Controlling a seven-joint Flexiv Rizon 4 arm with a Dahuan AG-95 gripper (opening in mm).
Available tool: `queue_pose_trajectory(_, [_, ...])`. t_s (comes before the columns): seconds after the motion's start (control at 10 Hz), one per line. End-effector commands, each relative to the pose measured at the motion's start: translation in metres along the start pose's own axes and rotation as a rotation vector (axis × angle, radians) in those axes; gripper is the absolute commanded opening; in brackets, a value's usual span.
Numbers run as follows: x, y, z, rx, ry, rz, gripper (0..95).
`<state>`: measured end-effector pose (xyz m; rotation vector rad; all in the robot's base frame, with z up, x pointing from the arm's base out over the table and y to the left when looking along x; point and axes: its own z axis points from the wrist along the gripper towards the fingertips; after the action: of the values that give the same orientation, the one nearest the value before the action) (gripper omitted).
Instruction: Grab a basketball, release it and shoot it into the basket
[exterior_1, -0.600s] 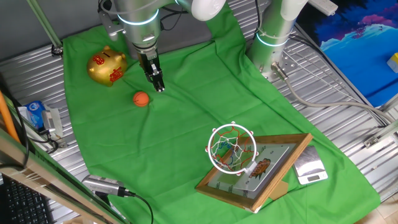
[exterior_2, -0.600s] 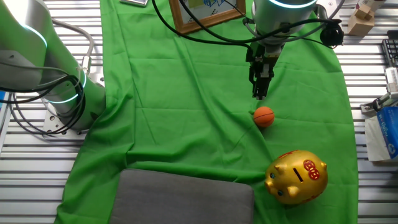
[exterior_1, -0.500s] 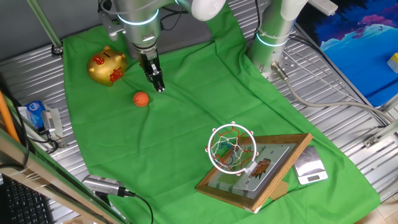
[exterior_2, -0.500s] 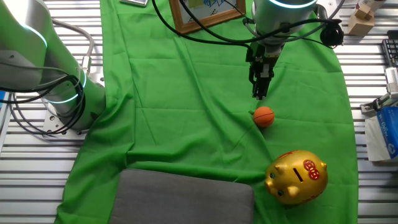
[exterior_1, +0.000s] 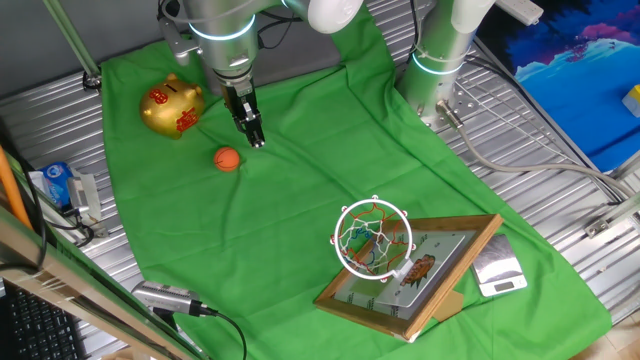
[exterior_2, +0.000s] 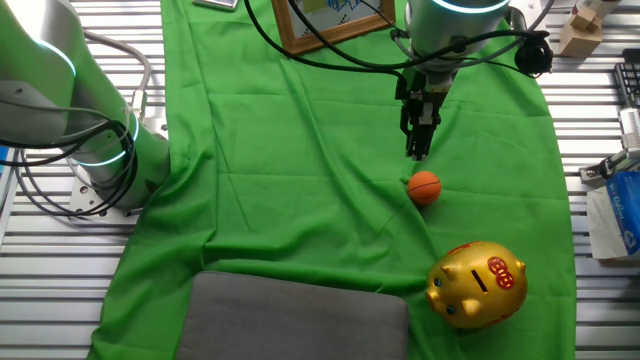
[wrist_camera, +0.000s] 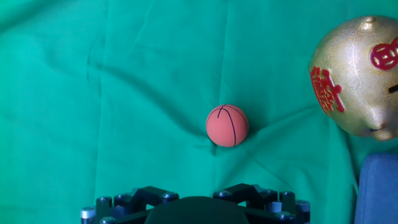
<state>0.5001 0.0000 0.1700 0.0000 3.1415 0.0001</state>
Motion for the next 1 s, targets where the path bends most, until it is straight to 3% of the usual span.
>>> queue_pose_trajectory(0.1, [0.0001, 0.0, 0.0, 0.0, 0.0, 0.0, 95.0])
queue_pose_trajectory(0.2, [0.0001, 0.0, 0.0, -0.015, -0.004, -0.086, 0.0])
queue_pose_trajectory(1.0, [0.0001, 0.0, 0.0, -0.011, -0.003, -0.086, 0.0])
